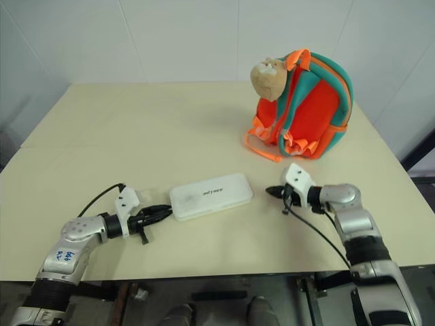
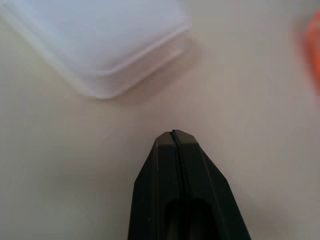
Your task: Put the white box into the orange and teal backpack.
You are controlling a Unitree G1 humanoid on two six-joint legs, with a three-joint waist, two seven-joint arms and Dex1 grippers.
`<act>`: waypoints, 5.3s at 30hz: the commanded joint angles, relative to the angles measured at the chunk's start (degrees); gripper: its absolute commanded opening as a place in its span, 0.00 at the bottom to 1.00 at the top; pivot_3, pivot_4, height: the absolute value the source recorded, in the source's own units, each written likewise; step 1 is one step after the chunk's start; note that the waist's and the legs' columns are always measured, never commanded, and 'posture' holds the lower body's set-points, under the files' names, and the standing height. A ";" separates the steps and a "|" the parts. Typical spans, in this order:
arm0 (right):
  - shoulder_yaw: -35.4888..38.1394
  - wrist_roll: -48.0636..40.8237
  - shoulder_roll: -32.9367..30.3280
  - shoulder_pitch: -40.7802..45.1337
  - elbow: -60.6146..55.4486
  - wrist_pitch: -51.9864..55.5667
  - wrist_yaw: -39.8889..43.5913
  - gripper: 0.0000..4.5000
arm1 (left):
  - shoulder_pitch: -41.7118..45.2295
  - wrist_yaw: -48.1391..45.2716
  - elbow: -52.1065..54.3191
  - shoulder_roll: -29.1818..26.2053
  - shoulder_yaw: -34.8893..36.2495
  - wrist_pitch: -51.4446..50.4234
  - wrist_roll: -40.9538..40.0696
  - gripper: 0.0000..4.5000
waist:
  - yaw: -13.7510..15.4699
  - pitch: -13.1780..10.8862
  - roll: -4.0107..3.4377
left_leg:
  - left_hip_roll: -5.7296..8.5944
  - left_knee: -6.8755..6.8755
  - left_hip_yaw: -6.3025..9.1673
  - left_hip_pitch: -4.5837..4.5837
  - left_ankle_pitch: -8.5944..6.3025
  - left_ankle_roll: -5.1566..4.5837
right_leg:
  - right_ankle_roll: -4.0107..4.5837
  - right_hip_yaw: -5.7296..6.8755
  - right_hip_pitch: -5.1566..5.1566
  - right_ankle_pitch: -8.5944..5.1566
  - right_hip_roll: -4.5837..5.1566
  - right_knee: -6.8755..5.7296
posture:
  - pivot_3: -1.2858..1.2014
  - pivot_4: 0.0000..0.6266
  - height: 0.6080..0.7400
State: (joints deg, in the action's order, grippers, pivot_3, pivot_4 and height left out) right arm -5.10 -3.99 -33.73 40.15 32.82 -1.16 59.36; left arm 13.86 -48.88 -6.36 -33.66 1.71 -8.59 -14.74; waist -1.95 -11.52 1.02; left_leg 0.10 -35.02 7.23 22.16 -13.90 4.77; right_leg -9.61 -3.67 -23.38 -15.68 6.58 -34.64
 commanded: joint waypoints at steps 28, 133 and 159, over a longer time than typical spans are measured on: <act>0.07 -5.91 0.40 -14.45 -26.41 12.59 2.75 0.00 | -5.73 4.16 9.05 -5.47 3.96 -8.31 1.48 0.14 | 0.05 0.00 0.00 | 0.00 0.00 -0.01 0.02 -0.02 0.02 | -0.01 0.00 -0.01 0.00 0.01 0.04 | 0.52 0.24 1.00; -2.69 -18.49 -6.31 -11.13 -34.69 38.54 6.31 1.00 | 16.89 8.53 -9.81 3.50 13.24 -76.13 -31.85 1.00 | 0.47 -0.01 0.05 | 0.03 -0.06 0.01 0.10 -0.04 0.06 | -0.12 0.04 0.04 0.03 0.03 0.21 | 0.52 0.24 1.00; -1.56 -17.19 -0.55 -11.41 -32.96 30.13 2.43 1.00 | 17.07 9.89 -7.06 9.43 17.60 -83.91 -35.93 0.35 | 0.31 -0.01 0.06 | 0.03 -0.02 0.02 0.12 -0.04 0.08 | -0.13 0.04 0.04 0.04 0.04 0.29 | 0.52 0.24 1.00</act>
State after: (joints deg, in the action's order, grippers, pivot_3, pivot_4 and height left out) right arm -8.18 -20.85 -34.57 28.73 1.15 31.04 61.80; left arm 31.71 -39.28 -14.56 -24.65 19.61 -91.73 -49.72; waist -1.64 -11.53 1.08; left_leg 0.13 -35.04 7.24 22.27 -13.94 4.86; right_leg -9.74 -3.64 -23.34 -15.64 6.61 -34.35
